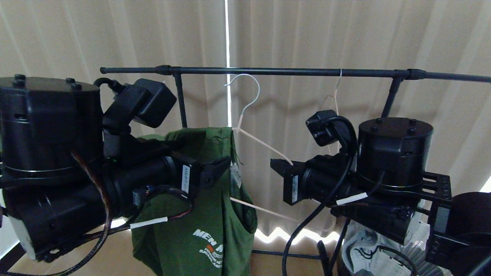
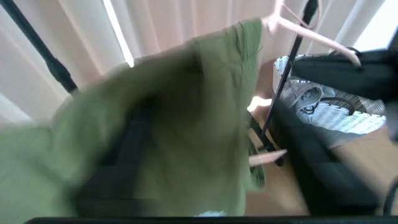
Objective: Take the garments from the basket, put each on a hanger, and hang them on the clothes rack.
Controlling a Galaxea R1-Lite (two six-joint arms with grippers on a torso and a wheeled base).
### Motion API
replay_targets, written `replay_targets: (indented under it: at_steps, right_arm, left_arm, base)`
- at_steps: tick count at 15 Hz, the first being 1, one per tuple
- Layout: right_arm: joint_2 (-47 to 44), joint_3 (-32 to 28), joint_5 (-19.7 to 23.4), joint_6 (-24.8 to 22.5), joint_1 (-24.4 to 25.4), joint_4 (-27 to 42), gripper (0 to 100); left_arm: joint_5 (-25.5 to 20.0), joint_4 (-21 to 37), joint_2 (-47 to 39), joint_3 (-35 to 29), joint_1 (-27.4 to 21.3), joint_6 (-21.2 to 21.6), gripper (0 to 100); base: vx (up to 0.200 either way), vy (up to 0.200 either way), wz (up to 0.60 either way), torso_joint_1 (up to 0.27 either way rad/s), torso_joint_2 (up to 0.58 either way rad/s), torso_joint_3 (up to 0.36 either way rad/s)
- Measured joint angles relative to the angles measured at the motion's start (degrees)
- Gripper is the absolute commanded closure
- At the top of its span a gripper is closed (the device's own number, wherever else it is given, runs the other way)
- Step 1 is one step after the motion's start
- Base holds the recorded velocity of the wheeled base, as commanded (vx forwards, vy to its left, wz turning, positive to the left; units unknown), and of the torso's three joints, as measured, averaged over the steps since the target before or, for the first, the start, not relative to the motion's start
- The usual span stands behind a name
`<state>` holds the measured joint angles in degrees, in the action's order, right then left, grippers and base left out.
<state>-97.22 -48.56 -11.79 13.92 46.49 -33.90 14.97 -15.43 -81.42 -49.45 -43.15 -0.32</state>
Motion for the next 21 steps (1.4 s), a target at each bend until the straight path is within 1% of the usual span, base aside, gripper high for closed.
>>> replay_targets:
  at_steps: [1,3,4,5,6,7,9,10,11,12,13,15,19,21]
  right_arm:
    - [0.6,0.5,0.0,-0.5,-0.9,-0.1,100]
    - [2.1,2.2,0.1,-3.2,-3.2,0.0,100]
    - [3.1,3.5,0.2,-4.8,-4.6,0.0,100]
    - [4.4,4.6,0.4,-6.1,-5.9,-0.1,100]
    - [5.6,5.4,0.6,-7.1,-7.0,-0.1,100]
    - [7.2,6.2,1.3,-8.2,-7.9,-0.1,100]
    - [9.8,7.3,4.1,-9.6,-8.7,-0.1,100]
    - [11.0,7.5,5.1,-10.4,-8.8,-0.1,100]
    - [11.7,7.7,5.3,-11.6,-8.9,-0.1,100]
    - [12.1,7.9,5.5,-12.4,-8.9,-0.1,100]
    - [12.3,8.0,5.8,-12.6,-9.0,-0.1,100]
    - [12.4,8.0,7.1,-13.1,-9.0,-0.1,100]
    - [12.6,8.4,7.8,-13.4,-8.4,-0.2,100]
    - [12.7,9.9,8.0,-13.5,-7.2,-2.3,100]
  left_arm:
    - [-0.1,-1.1,0.8,0.8,0.0,1.2,0]
    - [-0.6,-5.6,2.2,3.1,0.0,4.0,0]
    - [-0.8,-9.4,2.8,4.2,0.2,6.4,0]
    - [-0.9,-11.5,3.2,5.0,0.8,10.6,0]
    - [-1.3,-12.8,3.4,5.4,1.6,13.6,0]
    - [-3.7,-13.9,3.6,5.5,2.3,17.7,0]
    - [-9.4,-14.9,3.7,5.0,4.0,24.8,0]
    - [-11.6,-14.9,3.5,4.4,5.3,29.6,0]
    - [-13.2,-14.9,3.0,3.7,6.5,34.1,0]
    - [-14.7,-14.9,2.3,3.0,7.4,37.5,0]
    - [-16.0,-14.9,1.1,2.1,8.2,40.0,0]
    - [-16.7,-14.9,-1.4,0.5,8.9,41.9,0]
    - [-16.9,-15.0,-4.9,-0.7,8.8,42.3,0]
    - [-16.9,-15.0,-5.7,-0.9,8.6,42.3,0]
  base:
    - [0.0,0.0,0.0,0.0,0.0,0.0]
    - [0.0,0.0,0.0,0.0,0.0,0.0]
    - [0.0,0.0,0.0,0.0,0.0,0.0]
    - [0.0,0.0,0.0,0.0,0.0,0.0]
    - [0.0,0.0,0.0,0.0,0.0,0.0]
    - [0.0,0.0,0.0,0.0,0.0,0.0]
    - [0.0,0.0,0.0,0.0,0.0,0.0]
    - [0.0,0.0,0.0,0.0,0.0,0.0]
    - [0.0,0.0,0.0,0.0,0.0,0.0]
    - [0.0,0.0,0.0,0.0,0.0,0.0]
    - [0.0,0.0,0.0,0.0,0.0,0.0]
    - [0.0,0.0,0.0,0.0,0.0,0.0]
    - [0.0,0.0,0.0,0.0,0.0,0.0]
    - [0.0,0.0,0.0,0.0,0.0,0.0]
